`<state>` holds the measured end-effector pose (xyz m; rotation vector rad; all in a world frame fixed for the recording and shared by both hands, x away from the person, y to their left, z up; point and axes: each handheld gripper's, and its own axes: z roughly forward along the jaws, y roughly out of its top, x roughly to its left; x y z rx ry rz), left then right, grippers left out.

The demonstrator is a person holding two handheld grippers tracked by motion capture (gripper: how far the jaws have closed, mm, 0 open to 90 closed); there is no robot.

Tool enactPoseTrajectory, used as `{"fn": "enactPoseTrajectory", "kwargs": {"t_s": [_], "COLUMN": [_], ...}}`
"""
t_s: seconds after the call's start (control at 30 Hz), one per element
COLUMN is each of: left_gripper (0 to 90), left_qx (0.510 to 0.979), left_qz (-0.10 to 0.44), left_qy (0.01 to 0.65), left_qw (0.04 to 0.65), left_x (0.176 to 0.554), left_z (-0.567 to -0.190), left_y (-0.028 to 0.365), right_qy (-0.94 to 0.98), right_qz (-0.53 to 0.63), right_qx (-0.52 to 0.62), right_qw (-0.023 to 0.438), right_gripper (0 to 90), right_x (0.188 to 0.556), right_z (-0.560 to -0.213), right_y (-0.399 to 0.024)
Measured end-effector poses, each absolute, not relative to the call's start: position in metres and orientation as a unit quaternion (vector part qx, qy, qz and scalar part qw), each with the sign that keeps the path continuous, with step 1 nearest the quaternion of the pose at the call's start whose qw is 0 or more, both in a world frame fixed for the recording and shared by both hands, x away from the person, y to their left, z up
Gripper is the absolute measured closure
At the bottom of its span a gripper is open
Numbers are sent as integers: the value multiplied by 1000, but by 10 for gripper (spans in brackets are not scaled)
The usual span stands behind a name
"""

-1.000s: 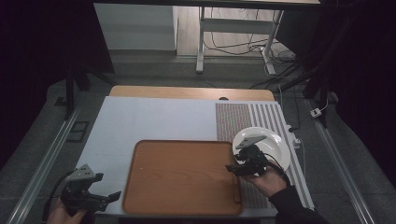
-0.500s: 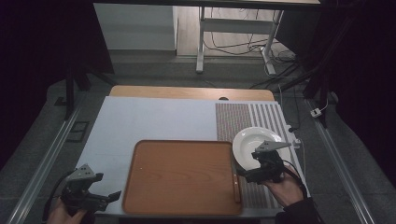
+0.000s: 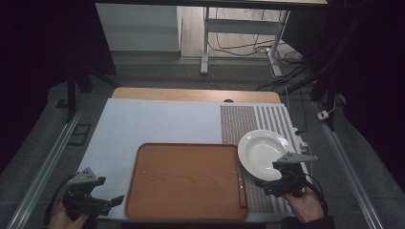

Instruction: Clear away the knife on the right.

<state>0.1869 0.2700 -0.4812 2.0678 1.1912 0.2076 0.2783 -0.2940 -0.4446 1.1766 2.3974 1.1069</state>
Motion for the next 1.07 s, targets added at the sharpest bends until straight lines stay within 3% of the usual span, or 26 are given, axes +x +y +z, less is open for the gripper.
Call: {"fn": "enactPoseTrajectory", "kwargs": {"t_s": [0.43,1.07], "left_gripper": [24,23], "left_qx": [803,803], "left_qz": [80,78], "left_qy": [465,466], "left_qw": [364,364], "left_x": [187,188], "left_z": [-481,-481], "left_y": [270,270], "right_qy": [800,793], "right_qz": [376,355], "right_qx": [437,466], "right_qw": [166,166], "right_gripper": [0,0], "right_x": [257,241], "right_z": [-449,-453], "right_y": [-313,-326]}}
